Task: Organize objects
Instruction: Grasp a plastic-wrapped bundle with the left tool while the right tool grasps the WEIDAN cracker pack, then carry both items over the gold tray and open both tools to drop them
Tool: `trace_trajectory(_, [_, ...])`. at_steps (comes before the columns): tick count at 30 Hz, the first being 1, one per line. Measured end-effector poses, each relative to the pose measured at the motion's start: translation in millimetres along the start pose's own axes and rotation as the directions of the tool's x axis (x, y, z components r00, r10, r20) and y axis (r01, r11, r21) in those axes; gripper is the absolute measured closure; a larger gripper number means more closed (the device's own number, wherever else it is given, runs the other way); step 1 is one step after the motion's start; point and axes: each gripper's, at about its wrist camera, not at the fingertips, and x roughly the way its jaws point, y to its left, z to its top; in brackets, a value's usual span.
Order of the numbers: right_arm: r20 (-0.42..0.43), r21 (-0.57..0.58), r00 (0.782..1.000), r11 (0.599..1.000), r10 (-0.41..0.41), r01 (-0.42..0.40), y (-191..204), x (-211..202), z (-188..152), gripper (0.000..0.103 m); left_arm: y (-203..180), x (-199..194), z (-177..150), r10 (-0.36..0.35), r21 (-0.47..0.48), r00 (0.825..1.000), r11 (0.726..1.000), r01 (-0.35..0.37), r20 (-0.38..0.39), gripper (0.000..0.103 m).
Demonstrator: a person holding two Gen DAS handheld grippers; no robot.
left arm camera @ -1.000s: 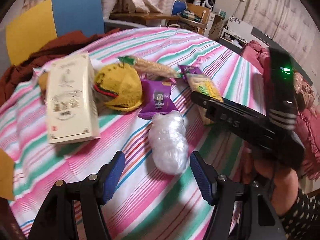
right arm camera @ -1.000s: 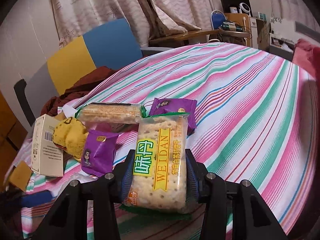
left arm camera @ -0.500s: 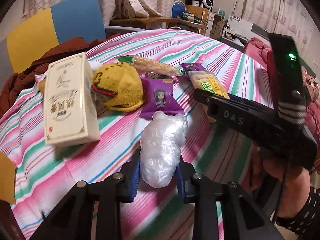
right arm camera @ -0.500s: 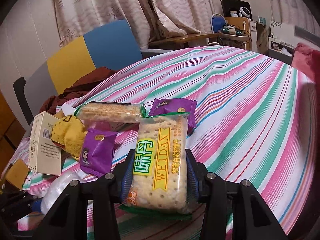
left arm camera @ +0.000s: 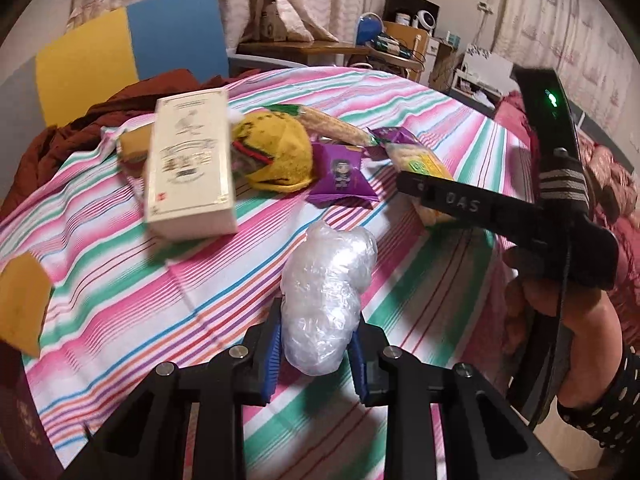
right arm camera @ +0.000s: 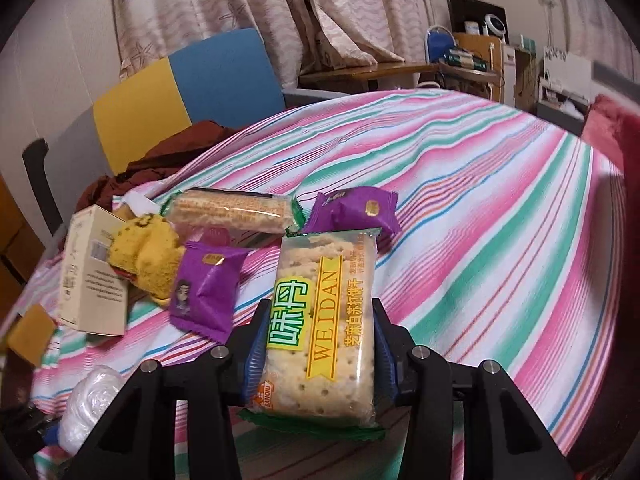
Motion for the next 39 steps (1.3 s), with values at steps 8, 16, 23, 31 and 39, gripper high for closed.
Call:
trace_trajectory(8, [-0.047, 0.012, 0.995, 0.996, 0.085, -0.084, 10, -26, -12, 0.056, 24, -34, -15, 0.015, -0.06, 0.999, 0.998, -0.012, 0.052, 0.075])
trace_trajectory(16, [-0.045, -0.034, 0.978, 0.978, 0.203, -0.205, 45, -63, -20, 0.056, 46, -71, -29, 0.069, -0.104, 0.99, 0.993, -0.056, 0.12, 0.075])
trace_trajectory(23, [-0.083, -0.205, 0.928, 0.906, 0.362, -0.372, 125, -86, -26, 0.056, 88, -112, -52, 0.163, -0.244, 0.975, 0.962, -0.124, 0.148, 0.075])
trace_trajectory(31, [-0.235, -0.383, 0.843, 0.751, 0.484, -0.538, 230, -85, -34, 0.056, 159, -157, -90, 0.306, -0.447, 0.944, 0.867, -0.222, 0.124, 0.075])
trace_trajectory(39, [-0.386, -0.452, 0.763, 0.614, 0.519, -0.647, 322, -80, -69, 0.056, 219, -182, -142, 0.386, -0.592, 0.922, 0.752, -0.29, 0.04, 0.075])
